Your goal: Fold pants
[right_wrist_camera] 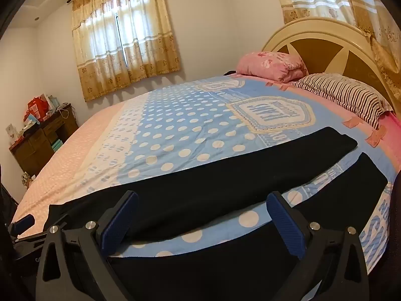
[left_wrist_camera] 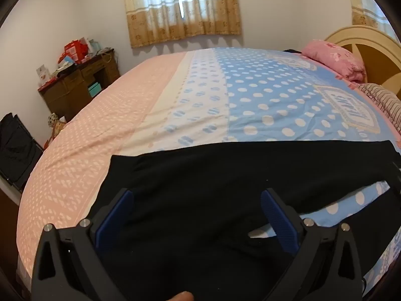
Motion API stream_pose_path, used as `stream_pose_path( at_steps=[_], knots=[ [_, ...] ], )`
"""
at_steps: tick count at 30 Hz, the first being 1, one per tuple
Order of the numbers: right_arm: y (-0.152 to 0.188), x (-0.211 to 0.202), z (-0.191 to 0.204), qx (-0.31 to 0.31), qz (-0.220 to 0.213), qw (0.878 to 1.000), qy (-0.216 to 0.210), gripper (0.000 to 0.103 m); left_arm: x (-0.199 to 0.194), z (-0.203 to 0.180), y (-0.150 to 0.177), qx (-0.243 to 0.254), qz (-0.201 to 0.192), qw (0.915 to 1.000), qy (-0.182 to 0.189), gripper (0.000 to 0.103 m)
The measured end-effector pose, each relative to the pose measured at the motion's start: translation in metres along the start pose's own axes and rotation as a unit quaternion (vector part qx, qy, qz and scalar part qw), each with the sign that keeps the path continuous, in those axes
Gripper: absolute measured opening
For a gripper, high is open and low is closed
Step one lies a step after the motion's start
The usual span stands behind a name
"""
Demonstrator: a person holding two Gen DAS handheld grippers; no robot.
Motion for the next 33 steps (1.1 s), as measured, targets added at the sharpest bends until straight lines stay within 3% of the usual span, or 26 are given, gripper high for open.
stream_pose_path(
  at_steps=[6, 12, 33],
  knots=[
    [0.002, 0.003, -0.003, 0.004, -0.005, 1.000, 0.004, 0.102, 0.000, -0.010, -0.002, 0.012, 0.000, 0.9996, -0.026, 0.103],
    [0.002, -0.003, -0.010, 0.012, 0.006, 1.000, 0.009, 0.102, 0.005, 0.010, 0.002, -0.019, 0.011, 0.9997, 0.010, 0.103],
    [0.011, 0.015, -0.005, 0.007, 0.030, 1.000, 0.001, 0.102, 0.014, 0.014, 0.009, -0.016, 0.025, 0.9995, -0.011, 0.103]
  ],
)
Point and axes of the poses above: each gripper's, at about its wrist camera, not at the fingertips, and x roughly the way its jaws point, z to its left, y to its underside, the point moved 5 cm from there along x, roughly the way its jaws point, and after that the axes turned 5 degrees about -y, right-handed, at the moved point
